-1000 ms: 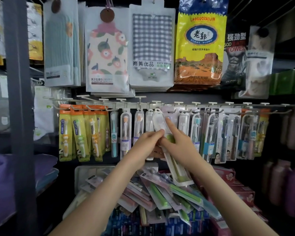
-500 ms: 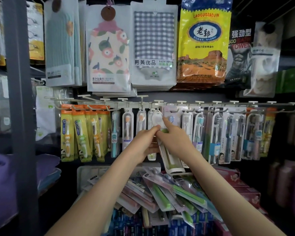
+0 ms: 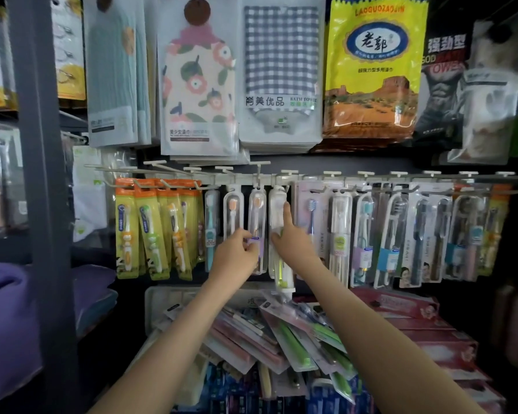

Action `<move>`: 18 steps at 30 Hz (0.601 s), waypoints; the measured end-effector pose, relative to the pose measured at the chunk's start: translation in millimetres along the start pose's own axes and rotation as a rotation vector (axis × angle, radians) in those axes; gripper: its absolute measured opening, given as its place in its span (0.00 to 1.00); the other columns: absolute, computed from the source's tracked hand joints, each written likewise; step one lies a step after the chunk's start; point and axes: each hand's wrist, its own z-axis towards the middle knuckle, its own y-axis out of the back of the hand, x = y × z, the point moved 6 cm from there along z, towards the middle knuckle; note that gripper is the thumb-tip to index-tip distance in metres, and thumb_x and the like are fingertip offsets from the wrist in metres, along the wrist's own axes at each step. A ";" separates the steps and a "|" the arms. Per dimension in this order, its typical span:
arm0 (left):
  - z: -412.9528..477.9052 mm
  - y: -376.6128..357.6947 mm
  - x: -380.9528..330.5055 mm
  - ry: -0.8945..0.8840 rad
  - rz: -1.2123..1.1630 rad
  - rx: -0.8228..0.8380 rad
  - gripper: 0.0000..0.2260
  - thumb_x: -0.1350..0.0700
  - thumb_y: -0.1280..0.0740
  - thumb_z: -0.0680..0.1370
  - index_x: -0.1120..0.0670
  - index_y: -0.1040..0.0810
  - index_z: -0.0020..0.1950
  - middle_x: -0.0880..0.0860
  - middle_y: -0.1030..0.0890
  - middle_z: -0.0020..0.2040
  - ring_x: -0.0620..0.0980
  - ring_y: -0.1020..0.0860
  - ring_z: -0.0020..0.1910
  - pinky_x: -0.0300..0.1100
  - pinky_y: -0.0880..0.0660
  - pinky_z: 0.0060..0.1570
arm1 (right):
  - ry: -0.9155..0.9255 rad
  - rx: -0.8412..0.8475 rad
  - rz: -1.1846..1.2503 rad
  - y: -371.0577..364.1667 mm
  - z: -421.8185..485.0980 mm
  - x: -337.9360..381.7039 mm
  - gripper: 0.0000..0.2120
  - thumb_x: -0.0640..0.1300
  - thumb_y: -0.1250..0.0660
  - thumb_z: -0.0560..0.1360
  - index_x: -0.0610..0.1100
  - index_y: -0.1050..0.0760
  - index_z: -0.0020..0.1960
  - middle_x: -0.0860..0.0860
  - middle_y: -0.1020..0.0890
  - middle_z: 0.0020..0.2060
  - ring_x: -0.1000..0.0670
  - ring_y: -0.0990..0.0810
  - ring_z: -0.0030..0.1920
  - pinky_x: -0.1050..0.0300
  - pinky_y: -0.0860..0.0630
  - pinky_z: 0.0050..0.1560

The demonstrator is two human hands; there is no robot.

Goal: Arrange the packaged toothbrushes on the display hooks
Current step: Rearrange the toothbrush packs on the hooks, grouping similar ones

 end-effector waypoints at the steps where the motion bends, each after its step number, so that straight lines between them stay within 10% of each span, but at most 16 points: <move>1: 0.7 2.3 4.6 -0.010 0.043 -0.009 0.13 0.54 0.42 0.81 0.53 0.30 0.64 0.50 0.23 0.54 0.45 0.24 0.31 0.39 0.29 0.30 | 0.004 -0.029 -0.039 -4.5 3.3 -2.5 0.37 0.45 0.43 0.80 0.50 0.67 0.76 0.40 0.22 0.48 0.45 0.24 0.39 0.52 0.27 0.36; 9: 7.6 -1.3 10.8 -0.119 0.273 -0.027 0.19 0.53 0.42 0.81 0.52 0.37 0.72 0.54 0.29 0.64 0.55 0.23 0.54 0.44 0.27 0.45 | -0.026 -0.122 -0.003 -21.4 10.0 -11.7 0.40 0.49 0.39 0.79 0.46 0.66 0.76 0.38 0.33 0.68 0.40 0.20 0.48 0.51 0.24 0.41; 15: 0.2 -41.8 -7.5 -0.158 0.223 0.064 0.21 0.54 0.41 0.80 0.54 0.40 0.73 0.56 0.33 0.69 0.56 0.27 0.62 0.50 0.27 0.56 | 0.110 -0.768 -0.183 53.0 -26.8 -44.5 0.25 0.34 0.33 0.68 0.32 0.34 0.64 0.38 0.26 0.47 0.40 0.26 0.43 0.50 0.28 0.40; 18: -3.6 -55.6 -25.4 -0.194 0.199 0.047 0.22 0.54 0.42 0.81 0.54 0.40 0.73 0.56 0.33 0.70 0.55 0.27 0.62 0.49 0.27 0.56 | -0.049 -0.644 -0.247 61.3 -27.3 -80.6 0.29 0.42 0.29 0.69 0.34 0.35 0.65 0.36 0.26 0.50 0.37 0.25 0.47 0.47 0.27 0.42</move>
